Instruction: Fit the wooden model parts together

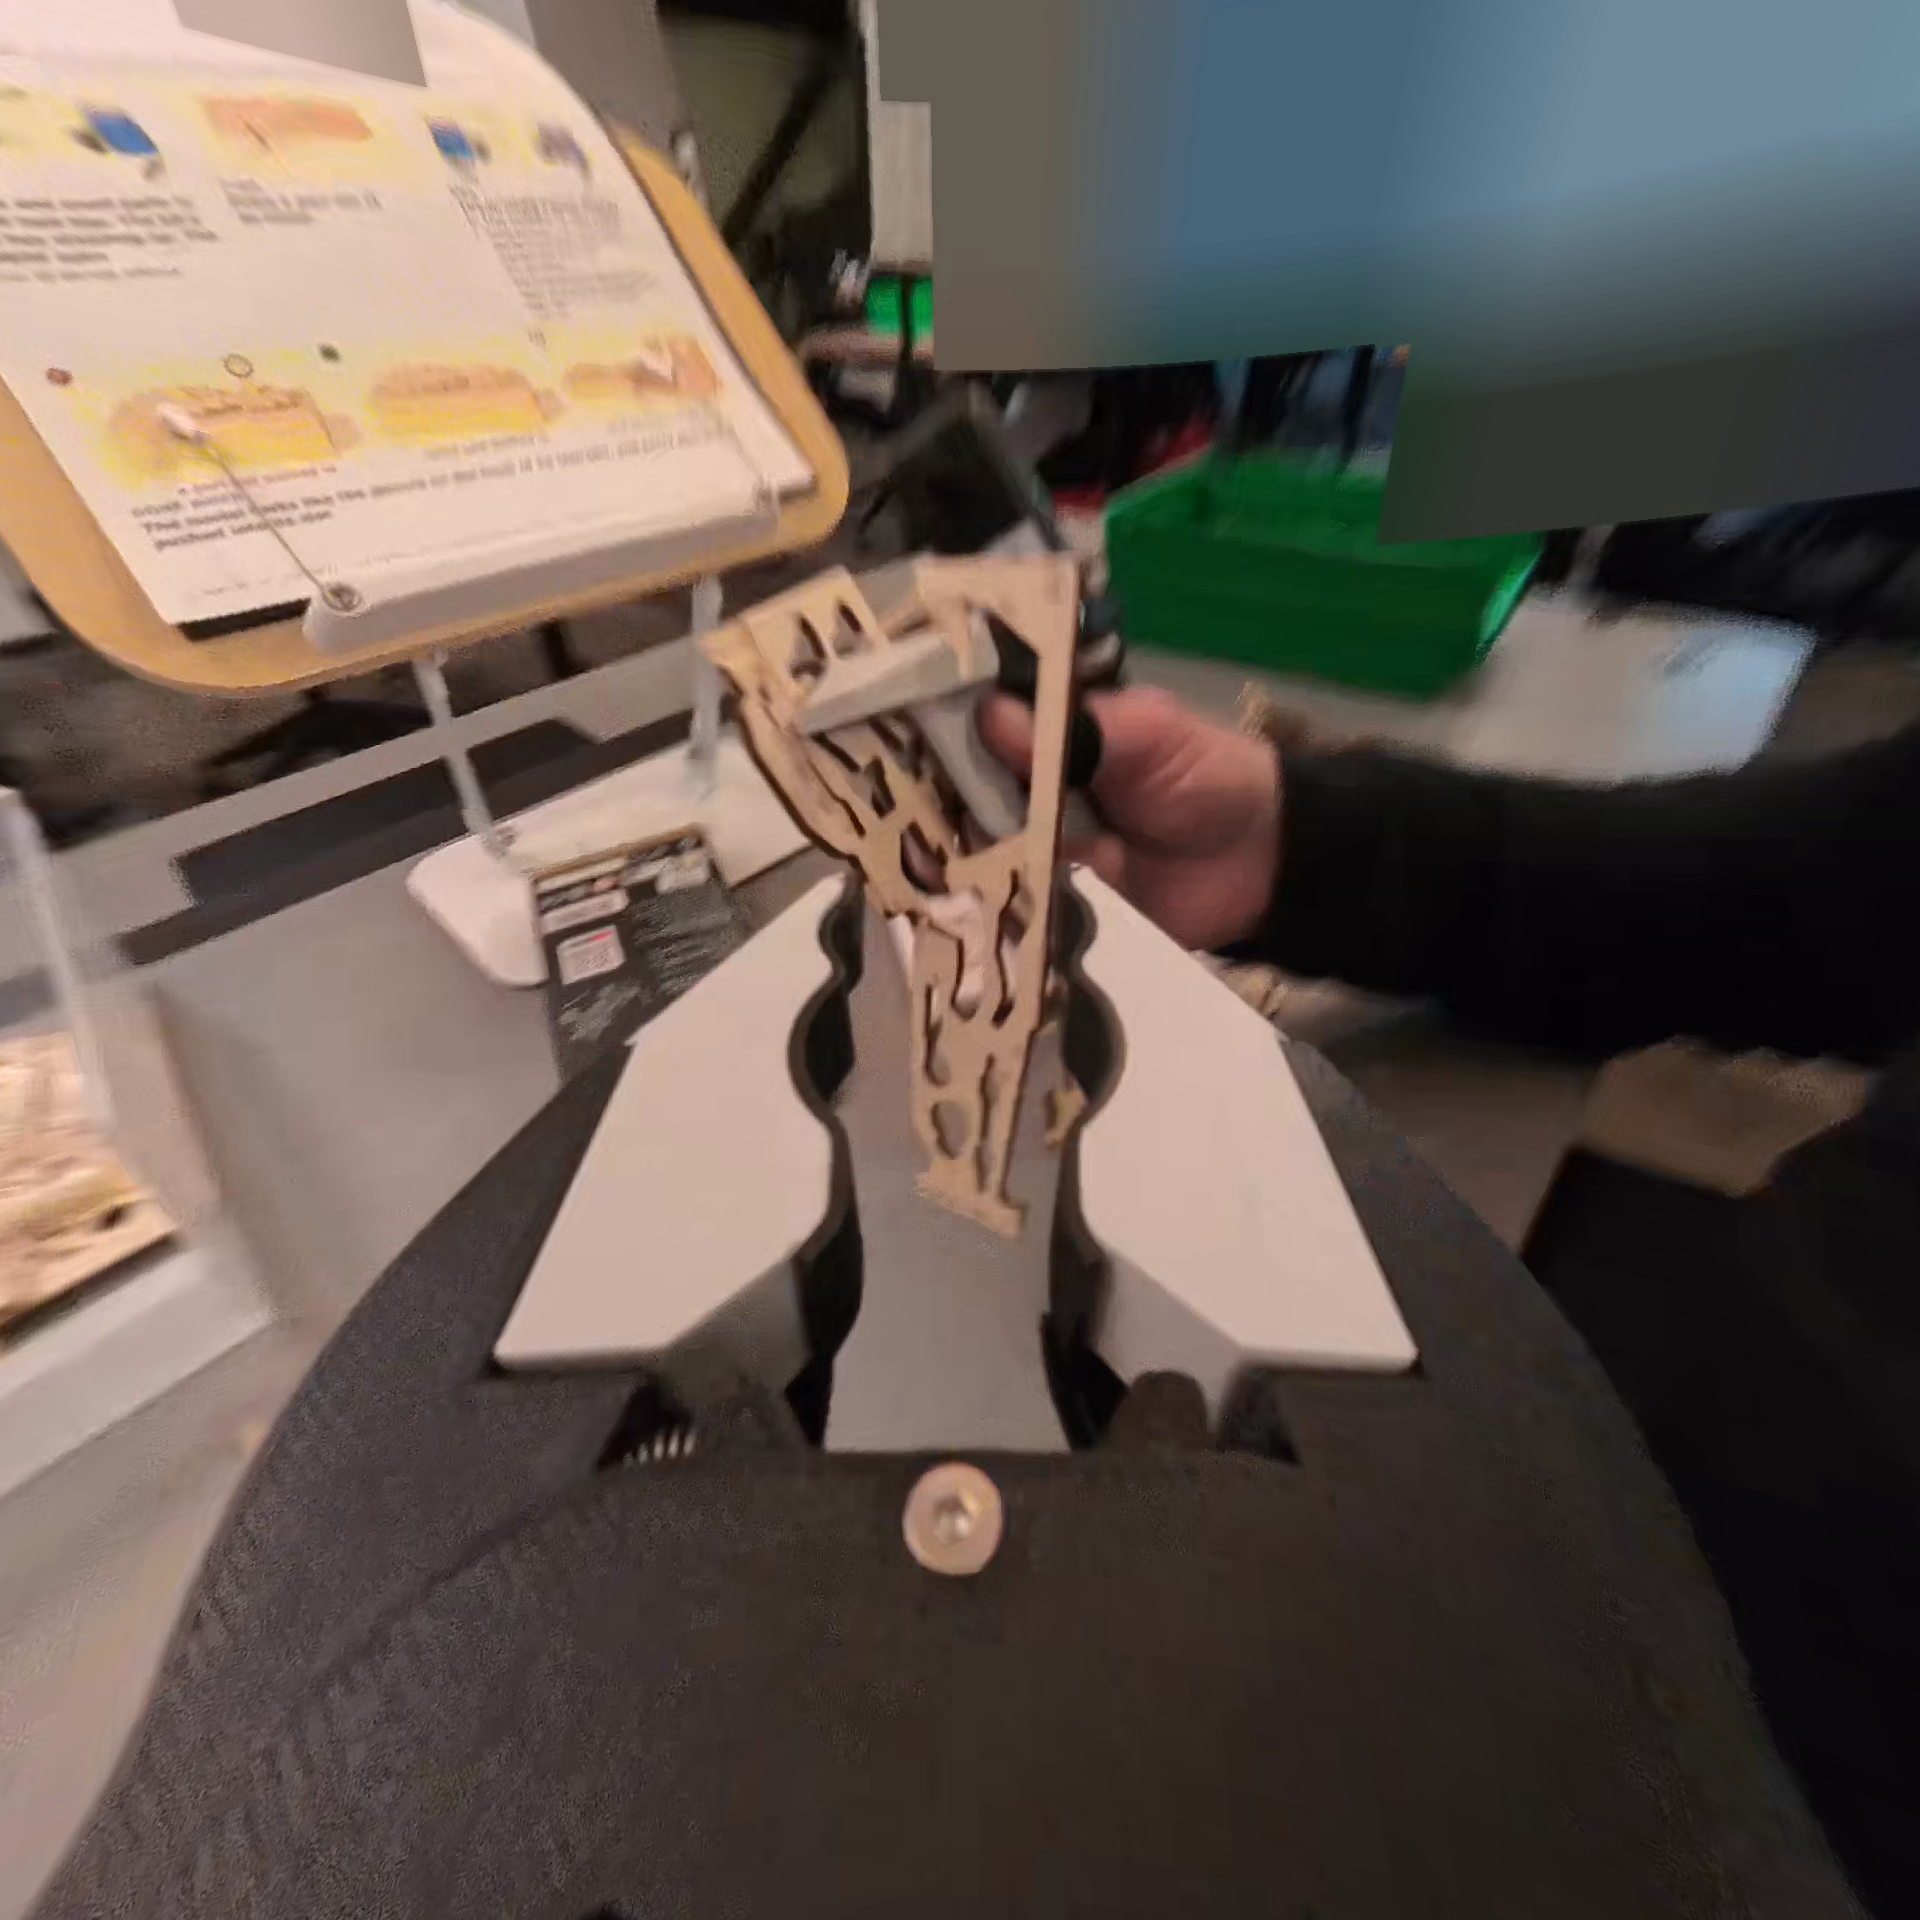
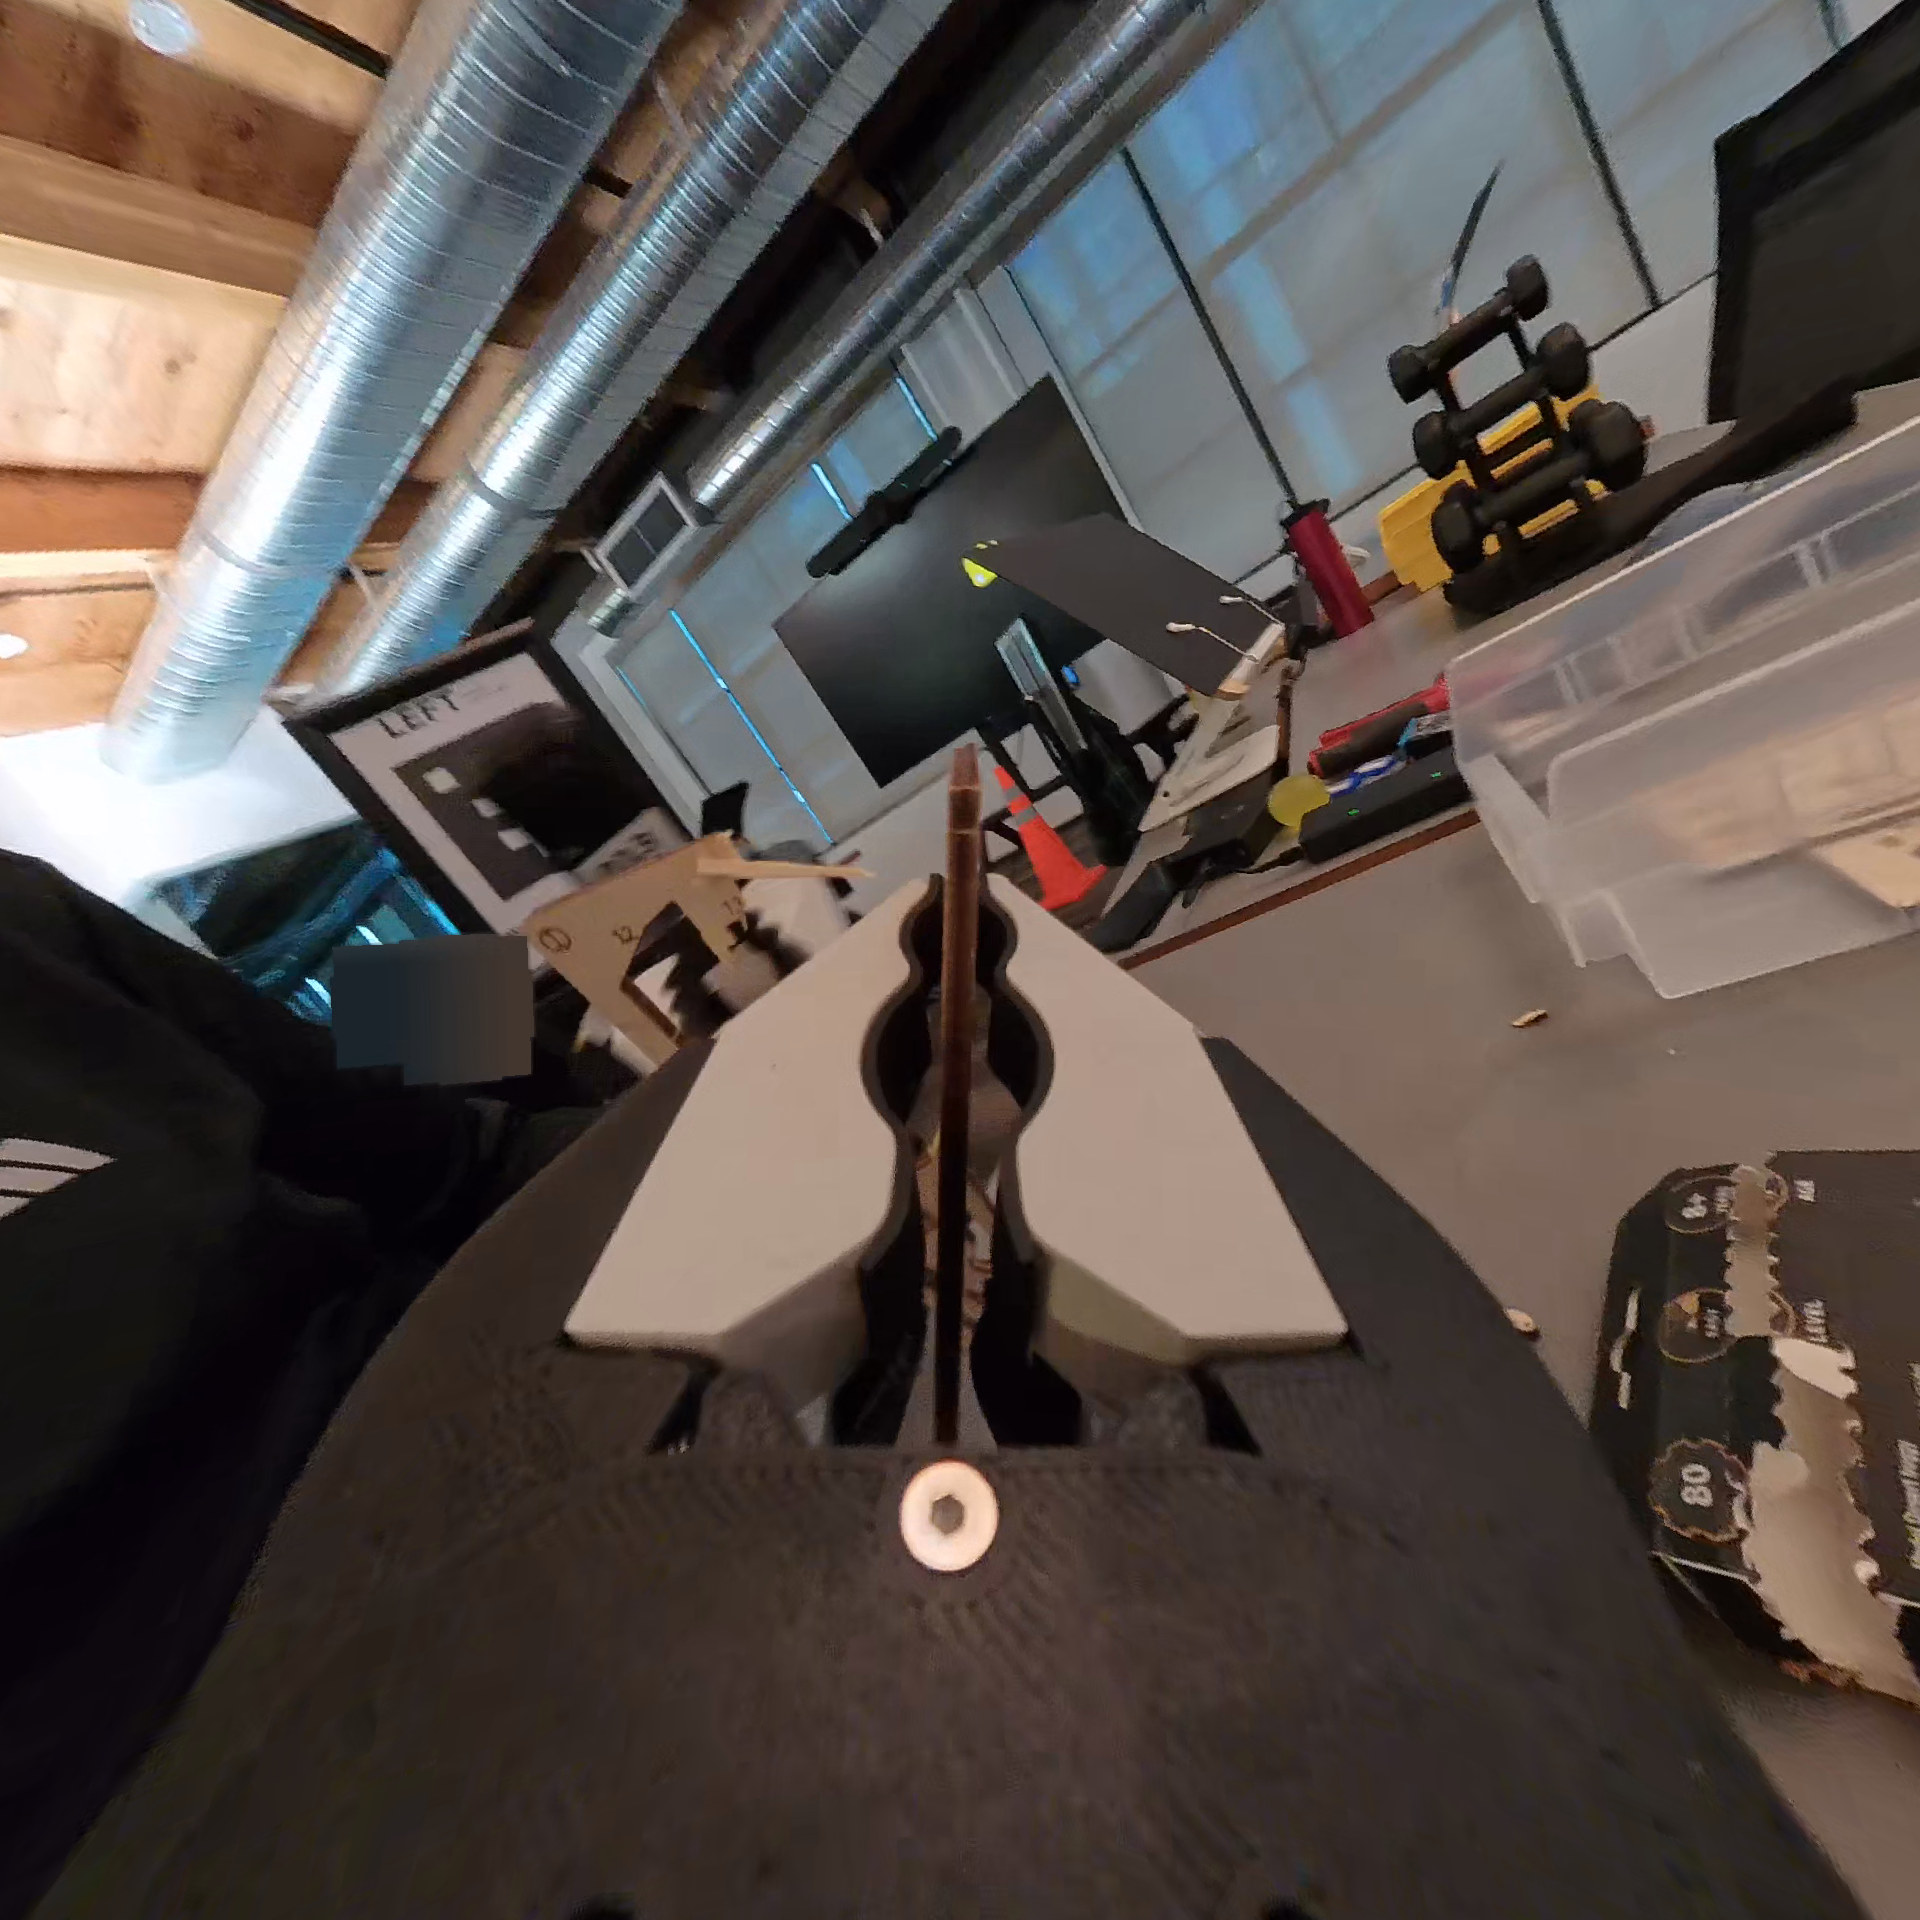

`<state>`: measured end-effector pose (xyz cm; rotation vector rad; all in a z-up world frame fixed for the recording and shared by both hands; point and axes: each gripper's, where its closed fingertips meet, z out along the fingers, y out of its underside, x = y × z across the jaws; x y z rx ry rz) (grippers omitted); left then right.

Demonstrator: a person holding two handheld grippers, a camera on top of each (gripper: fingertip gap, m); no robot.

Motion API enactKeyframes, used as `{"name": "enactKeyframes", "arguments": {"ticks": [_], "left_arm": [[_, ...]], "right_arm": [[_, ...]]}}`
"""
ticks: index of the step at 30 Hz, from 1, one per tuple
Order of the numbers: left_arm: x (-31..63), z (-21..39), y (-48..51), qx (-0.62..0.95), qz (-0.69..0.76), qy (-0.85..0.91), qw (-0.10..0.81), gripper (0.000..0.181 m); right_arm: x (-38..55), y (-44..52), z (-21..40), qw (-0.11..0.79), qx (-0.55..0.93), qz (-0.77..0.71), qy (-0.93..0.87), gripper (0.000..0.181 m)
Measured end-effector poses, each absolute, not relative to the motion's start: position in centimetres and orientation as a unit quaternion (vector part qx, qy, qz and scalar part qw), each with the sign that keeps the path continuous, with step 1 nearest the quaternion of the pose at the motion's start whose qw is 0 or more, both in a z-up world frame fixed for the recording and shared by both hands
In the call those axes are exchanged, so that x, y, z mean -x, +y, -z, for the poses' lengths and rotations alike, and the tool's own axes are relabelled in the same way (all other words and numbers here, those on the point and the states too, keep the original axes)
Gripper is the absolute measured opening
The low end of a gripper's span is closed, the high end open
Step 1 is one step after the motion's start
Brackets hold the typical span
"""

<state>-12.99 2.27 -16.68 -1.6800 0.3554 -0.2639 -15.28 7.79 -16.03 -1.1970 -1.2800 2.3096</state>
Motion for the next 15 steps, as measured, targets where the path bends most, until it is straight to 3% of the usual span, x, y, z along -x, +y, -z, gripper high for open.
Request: {"name": "enactKeyframes", "arguments": {"ticks": [2,6,9,15], "left_arm": [[15.1,14.9,2.0,0.713,0.165,0.108,0.672,0.031],[15.3,17.3,5.3,0.765,0.158,0.069,0.621,0.028],[14.3,18.0,6.5,0.77,0.18,0.065,0.609,0.006],[14.4,18.4,7.1,0.779,0.146,0.055,0.607,0.005]], "right_arm": [[15.0,8.0,15.8,0.115,0.402,-0.798,-0.433,0.0],[15.0,5.9,15.6,0.118,0.377,-0.789,-0.471,0.0],[15.2,5.7,15.7,0.13,0.38,-0.785,-0.471,0.001],[15.4,6.4,16.0,0.2,0.405,-0.741,-0.497,0.002]]}}
